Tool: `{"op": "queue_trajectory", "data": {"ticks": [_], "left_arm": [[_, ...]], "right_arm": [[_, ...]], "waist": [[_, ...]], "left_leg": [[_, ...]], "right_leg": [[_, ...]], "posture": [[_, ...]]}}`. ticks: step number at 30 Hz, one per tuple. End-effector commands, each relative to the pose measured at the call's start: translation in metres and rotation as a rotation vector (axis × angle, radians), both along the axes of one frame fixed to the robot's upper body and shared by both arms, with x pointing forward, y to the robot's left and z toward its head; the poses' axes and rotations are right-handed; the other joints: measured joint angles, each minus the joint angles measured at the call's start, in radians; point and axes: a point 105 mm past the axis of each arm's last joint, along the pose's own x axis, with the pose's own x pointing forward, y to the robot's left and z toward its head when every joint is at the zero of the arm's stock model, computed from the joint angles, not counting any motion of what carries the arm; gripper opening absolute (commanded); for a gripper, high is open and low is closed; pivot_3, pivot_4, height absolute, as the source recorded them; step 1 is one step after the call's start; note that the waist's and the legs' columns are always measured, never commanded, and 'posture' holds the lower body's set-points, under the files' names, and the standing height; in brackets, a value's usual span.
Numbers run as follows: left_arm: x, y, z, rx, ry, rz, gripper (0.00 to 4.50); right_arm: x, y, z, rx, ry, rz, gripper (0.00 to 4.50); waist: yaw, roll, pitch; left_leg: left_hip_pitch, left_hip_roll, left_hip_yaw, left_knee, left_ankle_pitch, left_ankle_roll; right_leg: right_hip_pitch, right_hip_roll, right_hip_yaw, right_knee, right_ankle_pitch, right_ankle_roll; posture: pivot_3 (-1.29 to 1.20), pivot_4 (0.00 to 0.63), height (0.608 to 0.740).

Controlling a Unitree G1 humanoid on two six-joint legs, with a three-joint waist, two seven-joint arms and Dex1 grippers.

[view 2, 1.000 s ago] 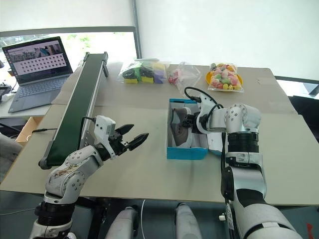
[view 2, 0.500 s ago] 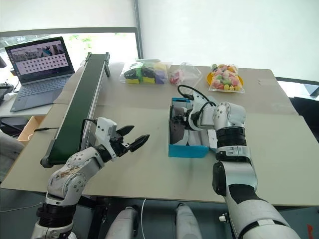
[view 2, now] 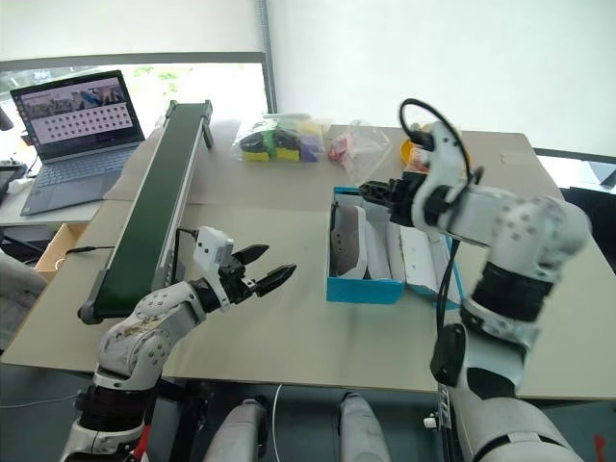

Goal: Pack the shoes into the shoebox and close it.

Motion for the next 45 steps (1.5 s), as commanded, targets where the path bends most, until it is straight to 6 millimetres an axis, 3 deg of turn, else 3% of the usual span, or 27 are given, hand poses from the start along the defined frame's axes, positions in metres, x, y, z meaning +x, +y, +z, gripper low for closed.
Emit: {"op": "queue_trajectory", "data": {"ticks": [1,3,8,13,16,19,26,33,36,40,45], "left_arm": [[0.001,-0.007,0.008,0.002,-0.038,-0.049,4.50],[0.002,-0.009,0.007,0.004,-0.035,-0.068,4.50],[0.004,-0.014,0.008,0.011,-0.031,-0.109,4.50],[0.006,-0.018,0.009,0.020,-0.031,-0.140,4.50],[0.008,-0.019,0.009,0.023,-0.030,-0.152,4.50],[0.009,-0.020,0.010,0.023,-0.030,-0.158,4.50],[0.009,-0.022,0.011,0.024,-0.029,-0.166,4.50],[0.010,-0.020,0.014,0.031,-0.033,-0.161,4.50],[0.010,-0.018,0.014,0.035,-0.034,-0.156,4.50],[0.010,-0.017,0.015,0.037,-0.036,-0.152,4.50],[0.010,-0.015,0.017,0.040,-0.038,-0.152,4.50]], "right_arm": [[-0.053,0.000,0.003,-0.025,-0.101,0.202,0.55],[-0.076,-0.007,-0.009,-0.083,-0.084,0.237,0.05],[-0.105,-0.012,-0.046,-0.268,0.040,0.259,0.05],[-0.104,-0.036,-0.099,-0.462,0.235,0.076,0.05],[-0.095,-0.053,-0.135,-0.531,0.331,-0.118,0.05],[-0.082,-0.067,-0.157,-0.536,0.359,-0.339,0.05],[-0.056,-0.060,-0.166,-0.384,0.358,-0.549,0.05],[-0.022,-0.062,-0.169,0.023,0.405,-0.782,0.05],[-0.008,-0.069,-0.162,0.203,0.388,-0.882,0.05],[-0.002,-0.081,-0.166,0.376,0.419,-1.046,0.05],[0.006,-0.080,-0.162,0.435,0.388,-1.108,0.05]], "waist": [[0.006,0.000,0.000],[0.009,0.000,0.000],[0.007,0.000,0.000],[0.006,0.000,-0.001],[0.007,-0.002,-0.003],[0.007,-0.003,-0.004],[0.007,-0.002,-0.004],[0.004,0.000,-0.005],[0.006,0.000,-0.005],[0.002,0.001,-0.005],[-0.004,0.003,-0.005]], "left_leg": [[0.000,0.000,0.000,0.000,0.000,0.000],[0.000,0.000,0.000,0.000,0.000,0.000],[0.003,0.000,0.001,0.001,-0.002,-0.003],[0.002,-0.001,0.001,0.002,-0.003,-0.002],[0.001,-0.002,0.006,0.002,-0.003,-0.002],[0.001,-0.002,0.007,0.005,-0.003,-0.002],[0.000,0.001,0.013,0.002,-0.003,-0.002],[0.000,0.002,0.013,0.001,-0.003,-0.002],[0.000,0.002,0.013,0.001,-0.003,-0.002],[0.000,0.002,0.013,0.000,-0.003,-0.001],[0.000,0.002,0.013,0.000,-0.002,0.000]], "right_leg": [[0.000,0.000,0.000,0.000,0.000,0.000],[0.000,0.000,0.000,0.000,0.000,0.000],[-0.001,0.000,0.001,-0.002,0.000,0.000],[0.002,-0.002,0.000,-0.016,0.000,0.000],[0.002,-0.006,0.000,-0.026,0.000,0.000],[0.005,-0.007,0.000,-0.031,0.000,0.000],[0.004,-0.008,0.000,-0.032,0.000,0.001],[0.004,-0.007,0.000,-0.026,0.004,0.002],[0.004,-0.007,0.000,-0.023,0.004,0.003],[0.004,-0.006,0.000,-0.022,0.007,0.005],[0.005,-0.007,0.000,-0.022,0.008,0.005]], "posture": [[0.00,0.150,0.740],[0.00,0.150,0.740],[0.00,0.150,0.740],[0.00,0.150,0.740],[0.00,0.150,0.740],[0.00,0.150,0.740],[0.00,0.150,0.740],[0.00,0.150,0.740],[0.00,0.150,0.740],[0.00,0.150,0.740],[0.00,0.150,0.740]]}}
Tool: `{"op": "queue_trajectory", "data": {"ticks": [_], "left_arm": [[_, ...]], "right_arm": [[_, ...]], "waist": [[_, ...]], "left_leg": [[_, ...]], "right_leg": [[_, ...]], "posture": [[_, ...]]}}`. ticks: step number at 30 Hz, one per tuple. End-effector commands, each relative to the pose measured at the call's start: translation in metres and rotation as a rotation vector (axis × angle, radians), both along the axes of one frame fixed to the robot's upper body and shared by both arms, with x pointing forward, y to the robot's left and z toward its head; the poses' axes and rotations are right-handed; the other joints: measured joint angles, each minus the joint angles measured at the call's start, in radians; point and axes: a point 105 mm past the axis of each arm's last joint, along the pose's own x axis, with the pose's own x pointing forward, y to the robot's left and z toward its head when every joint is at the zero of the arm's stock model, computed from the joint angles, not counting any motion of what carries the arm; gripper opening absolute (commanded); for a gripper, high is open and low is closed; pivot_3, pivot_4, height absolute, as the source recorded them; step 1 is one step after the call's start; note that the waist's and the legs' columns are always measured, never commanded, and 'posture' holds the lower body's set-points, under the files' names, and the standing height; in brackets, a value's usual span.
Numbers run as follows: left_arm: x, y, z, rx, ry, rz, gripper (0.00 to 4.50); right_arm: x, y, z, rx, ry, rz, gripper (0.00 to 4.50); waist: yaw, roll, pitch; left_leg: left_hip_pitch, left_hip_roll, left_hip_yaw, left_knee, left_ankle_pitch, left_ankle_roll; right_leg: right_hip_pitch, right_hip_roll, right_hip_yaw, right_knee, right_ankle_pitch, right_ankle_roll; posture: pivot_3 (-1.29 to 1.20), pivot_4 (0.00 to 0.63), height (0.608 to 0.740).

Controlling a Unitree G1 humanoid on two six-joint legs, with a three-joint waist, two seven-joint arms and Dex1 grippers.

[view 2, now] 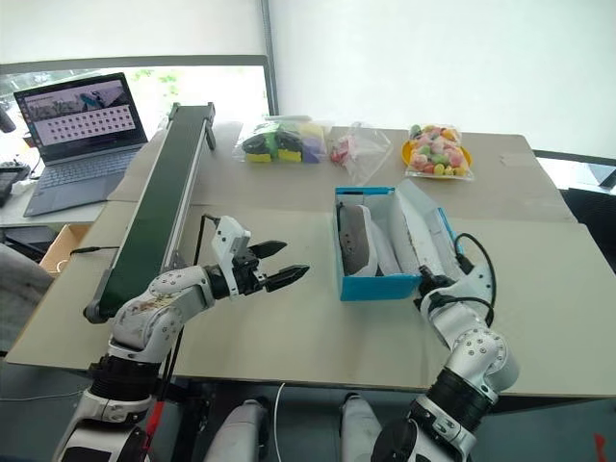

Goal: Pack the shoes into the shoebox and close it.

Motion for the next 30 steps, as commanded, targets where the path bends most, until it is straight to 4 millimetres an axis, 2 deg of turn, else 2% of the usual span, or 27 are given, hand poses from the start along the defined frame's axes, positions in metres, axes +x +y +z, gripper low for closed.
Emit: {"op": "queue_trajectory", "data": {"ticks": [1,4,10,16,18,24,30], "left_arm": [[-0.001,0.000,0.014,-0.006,-0.048,-0.009,4.50],[0.000,0.000,0.014,-0.003,-0.050,-0.010,4.50],[0.001,0.001,0.018,0.005,-0.057,-0.010,4.50],[0.003,0.007,0.021,0.020,-0.063,0.001,4.50],[0.003,0.007,0.021,0.024,-0.064,0.001,4.50],[0.003,0.008,0.022,0.027,-0.066,0.005,4.50],[0.003,0.009,0.022,0.032,-0.063,0.009,4.50]], "right_arm": [[0.015,0.007,0.017,0.048,-0.109,-0.066,0.05],[0.021,0.001,0.016,0.078,-0.155,-0.128,0.05],[0.048,0.005,0.028,0.228,-0.321,-0.140,0.05],[0.065,-0.008,0.021,0.338,-0.366,-0.212,0.05],[0.069,-0.011,0.025,0.358,-0.405,-0.228,0.05],[0.076,-0.016,0.042,0.261,-0.503,-0.210,0.05],[0.077,-0.010,0.085,0.063,-0.679,-0.094,0.05]], "waist": [[-0.006,0.000,0.000],[-0.010,0.001,0.000],[-0.023,0.004,0.000],[-0.039,0.005,0.000],[-0.039,0.005,0.000],[-0.038,0.008,0.002],[-0.040,0.008,0.002]], "left_leg": [[0.000,0.000,0.000,0.000,0.000,0.000],[0.001,0.000,0.000,0.000,0.000,0.001],[0.002,0.000,0.000,-0.001,0.001,0.001],[0.005,0.000,-0.001,-0.002,0.001,0.002],[0.005,0.000,-0.001,-0.002,0.001,0.002],[0.005,0.000,-0.001,-0.002,0.001,0.002],[0.006,-0.001,-0.001,-0.002,0.001,0.002]], "right_leg": [[0.000,0.000,0.000,0.000,0.000,0.000],[0.001,0.000,0.000,0.000,0.000,0.000],[0.001,0.000,0.000,-0.001,0.000,0.000],[0.007,0.001,0.000,-0.001,0.000,0.000],[0.008,0.001,0.000,-0.001,0.000,0.000],[0.008,0.001,0.000,-0.001,0.000,0.000],[0.008,0.001,0.000,-0.001,0.000,0.000]], "posture": [[0.00,0.150,0.740],[0.00,0.150,0.740],[0.00,0.150,0.740],[0.00,0.150,0.740],[0.00,0.150,0.740],[0.00,0.150,0.740],[0.00,0.150,0.740]]}}
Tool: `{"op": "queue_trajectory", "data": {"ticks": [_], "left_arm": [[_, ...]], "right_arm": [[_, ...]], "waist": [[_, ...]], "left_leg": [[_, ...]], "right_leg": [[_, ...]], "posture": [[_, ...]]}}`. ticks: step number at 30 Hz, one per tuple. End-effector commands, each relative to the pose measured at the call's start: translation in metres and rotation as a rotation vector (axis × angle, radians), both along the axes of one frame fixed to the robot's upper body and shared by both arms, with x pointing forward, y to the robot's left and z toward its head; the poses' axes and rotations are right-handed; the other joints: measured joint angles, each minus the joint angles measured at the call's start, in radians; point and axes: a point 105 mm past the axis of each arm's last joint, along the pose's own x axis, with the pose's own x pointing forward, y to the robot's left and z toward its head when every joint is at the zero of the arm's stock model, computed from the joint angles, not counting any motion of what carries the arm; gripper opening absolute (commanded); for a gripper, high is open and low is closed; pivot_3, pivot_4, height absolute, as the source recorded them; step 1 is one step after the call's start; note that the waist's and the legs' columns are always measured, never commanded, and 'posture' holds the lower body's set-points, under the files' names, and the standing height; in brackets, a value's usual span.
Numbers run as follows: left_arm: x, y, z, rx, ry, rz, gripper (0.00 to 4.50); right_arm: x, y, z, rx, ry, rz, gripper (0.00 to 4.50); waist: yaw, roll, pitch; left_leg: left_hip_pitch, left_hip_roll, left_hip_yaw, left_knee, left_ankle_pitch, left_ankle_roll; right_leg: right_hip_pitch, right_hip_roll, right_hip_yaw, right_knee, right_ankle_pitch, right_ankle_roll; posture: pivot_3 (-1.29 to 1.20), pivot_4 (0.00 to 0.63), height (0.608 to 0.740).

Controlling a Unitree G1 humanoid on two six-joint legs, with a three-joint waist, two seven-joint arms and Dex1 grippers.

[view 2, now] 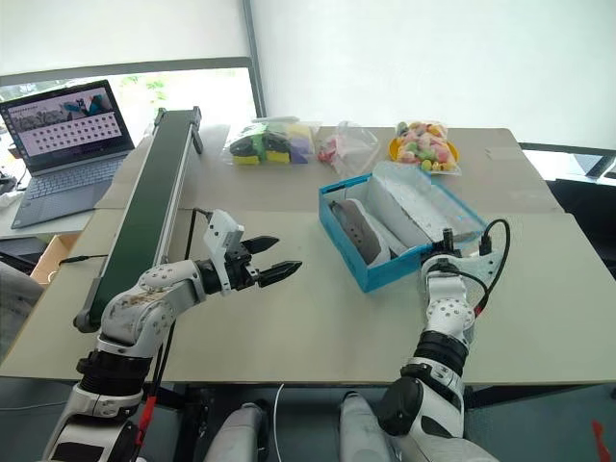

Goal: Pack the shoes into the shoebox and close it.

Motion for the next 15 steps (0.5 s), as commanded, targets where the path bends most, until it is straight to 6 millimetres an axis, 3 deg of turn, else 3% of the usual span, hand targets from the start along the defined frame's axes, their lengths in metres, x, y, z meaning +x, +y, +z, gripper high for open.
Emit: {"op": "queue_trajectory", "data": {"ticks": [1,5,11,15], "left_arm": [[0.001,0.001,0.017,-0.004,-0.057,-0.002,4.50],[0.003,0.001,0.020,-0.001,-0.058,0.006,4.50],[0.004,0.002,0.022,0.004,-0.061,0.015,4.50],[0.003,0.003,0.023,0.007,-0.062,0.023,4.50]], "right_arm": [[0.000,0.007,0.061,-0.228,-0.224,0.040,0.05],[-0.007,0.043,0.101,-0.456,-0.395,0.183,0.05],[-0.018,0.090,0.118,-0.652,-0.504,0.399,0.05],[-0.023,0.109,0.120,-0.731,-0.524,0.501,0.05]], "waist": [[0.000,0.000,0.000],[-0.001,0.001,0.000],[0.002,0.001,0.000],[0.002,0.001,0.000]], "left_leg": [[0.000,0.000,0.000,0.000,0.000,0.000],[0.000,0.000,0.000,0.000,0.000,0.000],[0.001,0.000,0.000,0.000,0.000,0.000],[0.001,0.000,0.000,0.000,0.000,0.000]], "right_leg": [[0.000,0.000,0.000,0.000,0.000,0.000],[-0.001,0.000,0.000,0.001,0.000,0.000],[-0.001,0.000,0.000,0.003,0.000,0.000],[-0.001,0.000,0.000,0.002,0.000,0.000]], "posture": [[0.00,0.150,0.740],[0.00,0.150,0.740],[0.00,0.150,0.740],[0.00,0.150,0.740]]}}
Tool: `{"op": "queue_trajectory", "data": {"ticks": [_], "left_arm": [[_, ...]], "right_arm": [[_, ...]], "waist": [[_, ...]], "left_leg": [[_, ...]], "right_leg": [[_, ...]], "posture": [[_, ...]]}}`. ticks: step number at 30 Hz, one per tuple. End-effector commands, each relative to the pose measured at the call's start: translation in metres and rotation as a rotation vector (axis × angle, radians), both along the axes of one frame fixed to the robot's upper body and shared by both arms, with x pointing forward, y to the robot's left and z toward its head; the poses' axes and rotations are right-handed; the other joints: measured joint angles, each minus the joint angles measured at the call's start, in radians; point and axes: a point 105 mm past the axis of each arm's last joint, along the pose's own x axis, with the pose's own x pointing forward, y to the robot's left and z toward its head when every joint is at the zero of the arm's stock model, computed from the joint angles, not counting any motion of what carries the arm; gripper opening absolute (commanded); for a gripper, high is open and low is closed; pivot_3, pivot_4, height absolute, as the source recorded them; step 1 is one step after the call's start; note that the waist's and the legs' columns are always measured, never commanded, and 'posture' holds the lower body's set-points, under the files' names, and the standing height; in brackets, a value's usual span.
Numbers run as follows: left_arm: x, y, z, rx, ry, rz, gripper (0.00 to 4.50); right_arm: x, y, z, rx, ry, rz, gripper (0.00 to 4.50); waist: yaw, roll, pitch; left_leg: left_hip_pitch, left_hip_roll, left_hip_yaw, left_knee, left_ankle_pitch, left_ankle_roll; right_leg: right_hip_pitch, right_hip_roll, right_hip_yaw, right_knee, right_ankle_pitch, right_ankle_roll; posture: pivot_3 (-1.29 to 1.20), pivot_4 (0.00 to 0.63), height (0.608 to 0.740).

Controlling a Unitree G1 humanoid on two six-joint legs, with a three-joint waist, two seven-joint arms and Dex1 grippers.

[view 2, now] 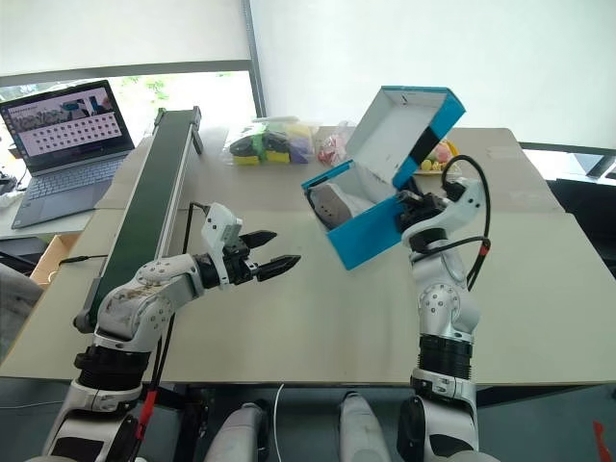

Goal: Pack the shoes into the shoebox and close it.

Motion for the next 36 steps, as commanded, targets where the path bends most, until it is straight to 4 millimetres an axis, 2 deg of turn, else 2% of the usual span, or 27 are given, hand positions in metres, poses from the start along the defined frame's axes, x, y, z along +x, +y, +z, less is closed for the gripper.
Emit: {"op": "queue_trajectory", "data": {"ticks": [1,7,13,15,20,23,26,30,33,36], "left_arm": [[-0.002,0.001,0.016,-0.004,-0.063,0.002,4.50],[-0.005,0.003,0.015,-0.004,-0.063,0.013,4.50],[-0.007,0.005,0.013,-0.005,-0.060,0.021,4.50],[-0.007,0.005,0.012,-0.006,-0.058,0.022,4.50],[-0.006,0.007,0.010,-0.011,-0.057,0.037,4.50],[-0.006,0.007,0.009,-0.018,-0.060,0.046,4.50],[-0.006,0.007,0.010,-0.026,-0.066,0.060,4.50],[-0.004,0.012,0.012,-0.034,-0.077,0.102,4.50],[-0.004,0.017,0.015,-0.050,-0.085,0.134,4.50],[-0.005,0.022,0.016,-0.068,-0.092,0.168,4.50]], "right_arm": [[-0.010,0.024,0.019,-0.136,-0.076,0.101,0.05],[-0.014,0.040,0.017,-0.312,-0.071,0.149,0.05],[-0.019,0.052,0.027,-0.353,-0.085,0.190,0.05],[-0.020,0.063,0.029,-0.369,-0.084,0.225,0.05],[-0.008,0.105,0.011,-0.471,0.003,0.322,0.05],[0.003,0.123,-0.019,-0.595,0.098,0.380,0.05],[0.015,0.121,-0.053,-0.725,0.201,0.390,0.05],[0.018,0.119,-0.075,-0.811,0.263,0.429,0.05],[0.019,0.119,-0.069,-0.801,0.244,0.435,0.05],[0.018,0.118,-0.051,-0.736,0.209,0.422,0.05]], "waist": [[0.000,0.000,0.000],[0.002,0.000,0.000],[0.004,0.000,0.000],[0.003,0.000,0.000],[-0.001,0.000,0.000],[0.000,0.000,0.000],[0.007,0.000,0.000],[0.012,-0.001,0.000],[0.015,-0.002,-0.001],[0.015,-0.002,-0.001]], "left_leg": [[0.000,0.000,0.000,0.000,0.000,0.000],[0.000,0.000,0.000,0.000,0.000,0.000],[-0.001,0.000,0.000,0.000,0.000,0.000],[-0.001,0.000,0.000,0.000,0.000,0.000],[-0.001,0.000,0.000,0.000,0.000,0.000],[-0.001,0.000,0.000,-0.001,0.000,0.000],[-0.001,0.000,0.000,0.000,0.000,0.000],[-0.003,0.000,0.000,0.002,0.000,0.000],[-0.002,0.000,0.000,0.002,0.000,0.000],[-0.001,0.000,0.000,0.001,0.000,0.000]], "right_leg": [[0.000,0.000,0.000,0.000,0.000,0.000],[0.000,0.000,0.000,0.000,0.000,0.000],[-0.001,0.000,0.000,0.000,0.000,0.000],[-0.001,0.000,0.000,0.000,0.000,0.000],[-0.004,0.000,0.000,0.000,0.000,0.000],[-0.003,0.000,0.000,0.000,0.000,0.000],[-0.001,0.000,0.000,0.000,0.000,0.000],[-0.001,0.000,0.000,0.003,0.000,0.000],[-0.001,0.000,0.000,0.007,0.000,0.000],[-0.003,0.000,0.000,0.009,0.000,0.000]], "posture": [[0.00,0.150,0.740],[0.00,0.150,0.740],[0.00,0.150,0.740],[0.00,0.150,0.740],[0.00,0.150,0.740],[0.00,0.150,0.740],[0.00,0.150,0.740],[0.00,0.150,0.740],[0.00,0.150,0.740],[0.00,0.150,0.740]]}}
